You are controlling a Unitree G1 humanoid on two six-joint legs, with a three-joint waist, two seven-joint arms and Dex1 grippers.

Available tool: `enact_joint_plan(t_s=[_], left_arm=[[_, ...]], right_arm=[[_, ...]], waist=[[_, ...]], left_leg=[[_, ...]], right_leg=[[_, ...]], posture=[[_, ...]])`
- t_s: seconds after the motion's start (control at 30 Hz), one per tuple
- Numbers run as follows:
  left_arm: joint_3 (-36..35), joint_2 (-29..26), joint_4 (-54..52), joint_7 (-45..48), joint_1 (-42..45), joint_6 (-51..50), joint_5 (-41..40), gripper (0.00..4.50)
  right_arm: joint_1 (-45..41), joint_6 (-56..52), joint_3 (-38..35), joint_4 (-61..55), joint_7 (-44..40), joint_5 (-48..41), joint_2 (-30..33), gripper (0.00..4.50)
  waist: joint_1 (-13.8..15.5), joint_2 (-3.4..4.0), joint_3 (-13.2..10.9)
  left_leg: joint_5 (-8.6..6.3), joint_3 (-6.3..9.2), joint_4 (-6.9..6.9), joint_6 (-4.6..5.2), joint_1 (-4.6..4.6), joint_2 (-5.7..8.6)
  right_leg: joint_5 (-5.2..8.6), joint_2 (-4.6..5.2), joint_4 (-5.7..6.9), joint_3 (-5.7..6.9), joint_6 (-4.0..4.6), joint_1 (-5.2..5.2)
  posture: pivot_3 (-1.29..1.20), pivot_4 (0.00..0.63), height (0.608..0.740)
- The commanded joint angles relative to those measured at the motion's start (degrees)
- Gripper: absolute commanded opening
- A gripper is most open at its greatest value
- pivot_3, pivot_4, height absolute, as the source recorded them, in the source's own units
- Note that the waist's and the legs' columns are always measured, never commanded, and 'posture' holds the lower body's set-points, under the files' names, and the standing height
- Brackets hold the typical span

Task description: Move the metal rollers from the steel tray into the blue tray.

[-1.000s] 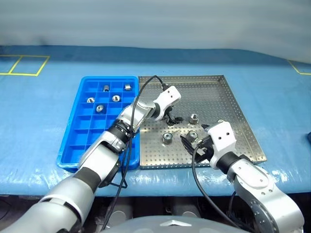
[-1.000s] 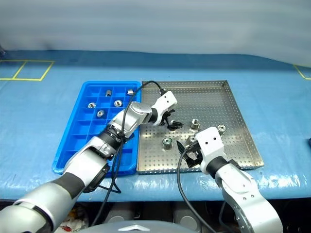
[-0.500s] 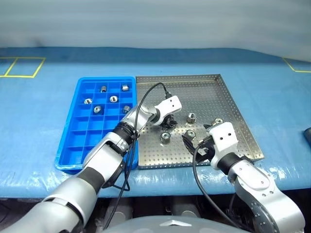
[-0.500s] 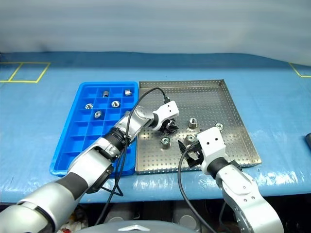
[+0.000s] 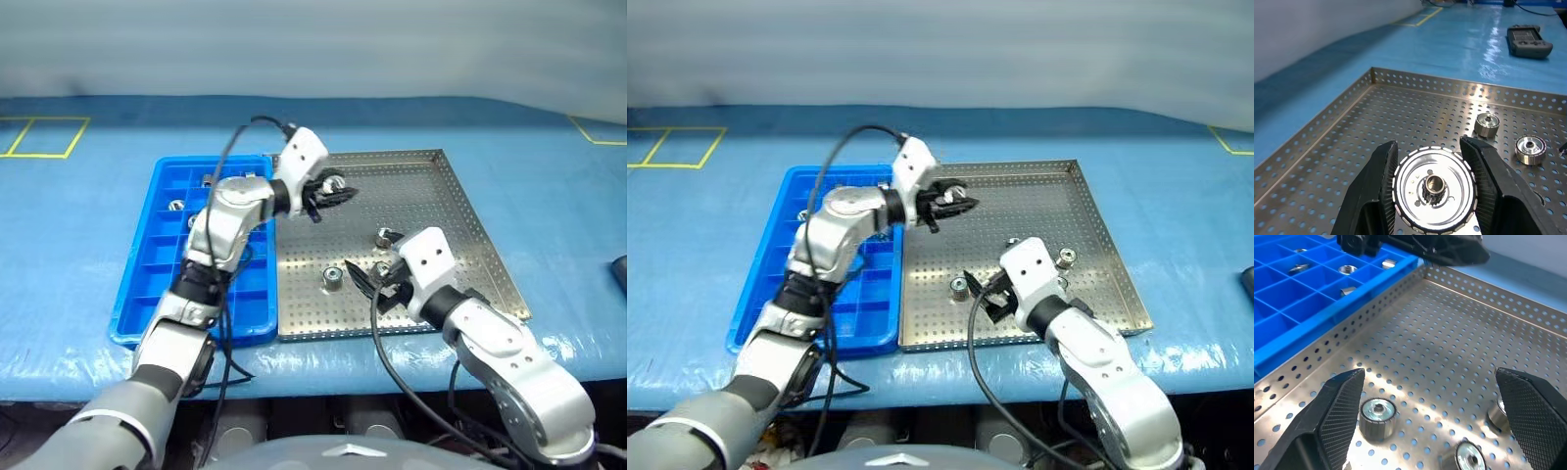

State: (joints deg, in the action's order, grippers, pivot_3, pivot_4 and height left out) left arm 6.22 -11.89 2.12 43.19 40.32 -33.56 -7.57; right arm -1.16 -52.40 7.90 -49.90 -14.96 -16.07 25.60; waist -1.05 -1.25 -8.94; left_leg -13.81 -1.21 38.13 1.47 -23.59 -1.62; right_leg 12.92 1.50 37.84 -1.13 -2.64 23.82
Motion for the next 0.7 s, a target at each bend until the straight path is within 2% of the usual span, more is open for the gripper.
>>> enact_joint_plan(t_s=[0.03, 0.3, 0.53, 0.7], left_arm=[[-5.6, -1.6, -10.6, -6.6, -4.6, -2.2, -0.9, 1.71], [-10.4, -6.0, -25.6, -19.5, -18.5, -7.8, 3.3, 1.71], [-14.2, -6.0, -28.7, -29.6, -26.8, -9.5, 7.2, 1.71], [-14.8, -5.1, -26.7, -33.0, -28.9, -8.4, 7.7, 1.71]], right_arm=[[-3.9, 3.3, 2.9, 1.4, -3.2, 0.0, 0.9, 4.50], [-11.4, 7.2, 7.9, 8.0, -9.2, 0.2, 1.2, 4.50], [-14.4, 9.1, 10.8, 11.1, -12.2, 0.3, 0.5, 4.50], [-14.8, 9.5, 11.6, 11.8, -13.1, 0.2, 0.0, 4.50]], waist=[[0.6, -0.01, 0.0], [3.6, -0.05, 0.0], [5.7, -0.05, 0.0], [6.9, -0.06, 0.0]], left_leg=[[0.01, 0.04, 0.00, -0.02, 0.00, 0.00], [0.00, 0.08, 0.03, 0.00, -0.07, 0.06], [0.01, 0.14, 0.04, -0.02, -0.06, 0.03], [0.01, 0.19, 0.04, -0.02, -0.07, 0.03]], right_leg=[[0.00, -0.01, 0.02, 0.04, 0.00, -0.01], [-0.10, 0.16, -0.09, 0.10, 0.07, -0.06], [-0.09, 0.15, -0.07, 0.20, 0.11, -0.07], [-0.08, 0.16, -0.08, 0.25, 0.13, -0.08]], posture=[[0.11, 0.150, 0.740], [0.22, 0.150, 0.740], [0.27, 0.150, 0.740], [0.30, 0.150, 0.740]])
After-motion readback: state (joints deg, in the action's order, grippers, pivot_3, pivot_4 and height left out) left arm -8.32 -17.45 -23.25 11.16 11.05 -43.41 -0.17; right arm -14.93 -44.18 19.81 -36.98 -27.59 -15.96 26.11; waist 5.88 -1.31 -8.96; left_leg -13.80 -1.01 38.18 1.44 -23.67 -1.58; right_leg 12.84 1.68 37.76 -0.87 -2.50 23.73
